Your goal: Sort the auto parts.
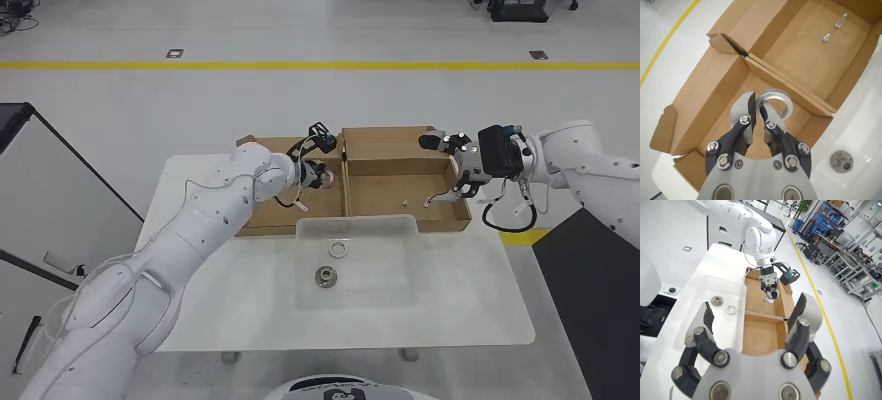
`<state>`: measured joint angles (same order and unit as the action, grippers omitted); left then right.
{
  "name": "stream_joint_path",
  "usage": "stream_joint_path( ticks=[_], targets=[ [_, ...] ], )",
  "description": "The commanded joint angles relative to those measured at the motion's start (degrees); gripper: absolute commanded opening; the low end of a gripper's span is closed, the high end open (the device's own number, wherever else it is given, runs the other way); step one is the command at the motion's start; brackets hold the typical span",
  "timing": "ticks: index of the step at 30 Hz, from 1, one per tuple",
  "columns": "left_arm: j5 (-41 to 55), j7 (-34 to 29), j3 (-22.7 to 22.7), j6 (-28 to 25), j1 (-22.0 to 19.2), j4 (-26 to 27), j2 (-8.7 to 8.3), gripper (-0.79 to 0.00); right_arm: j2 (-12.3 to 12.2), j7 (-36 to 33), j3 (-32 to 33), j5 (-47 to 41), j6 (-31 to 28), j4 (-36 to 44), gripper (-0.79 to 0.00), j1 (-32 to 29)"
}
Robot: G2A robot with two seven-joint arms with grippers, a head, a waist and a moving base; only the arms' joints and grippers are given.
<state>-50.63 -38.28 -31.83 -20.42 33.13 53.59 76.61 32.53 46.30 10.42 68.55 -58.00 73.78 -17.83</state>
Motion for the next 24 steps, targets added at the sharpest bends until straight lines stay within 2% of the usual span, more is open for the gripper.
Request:
stream_joint_path(
  ticks=[1, 9, 24],
  targets=[
    [-0.37, -0.08, 0.75, -0.21, -0.2, -1.43, 0.63, -0.785, 0.0, 0.0, 0.0, 0.0, 0.0, 0.0, 0.0, 0.0],
    [-2.81, -0.08, 4.16, -2.17, -0.91, -6.73, 3.51, -0.785, 0.0, 0.0, 0.0, 0.0, 0.0, 0.0, 0.0, 0.0],
    [-7.47, 4.23, 7.92, -3.85, -1.95, -17.51, 8.59, -0.785, 0.0, 0.0, 0.0, 0.0, 0.0, 0.0, 0.0, 0.0]
  ],
)
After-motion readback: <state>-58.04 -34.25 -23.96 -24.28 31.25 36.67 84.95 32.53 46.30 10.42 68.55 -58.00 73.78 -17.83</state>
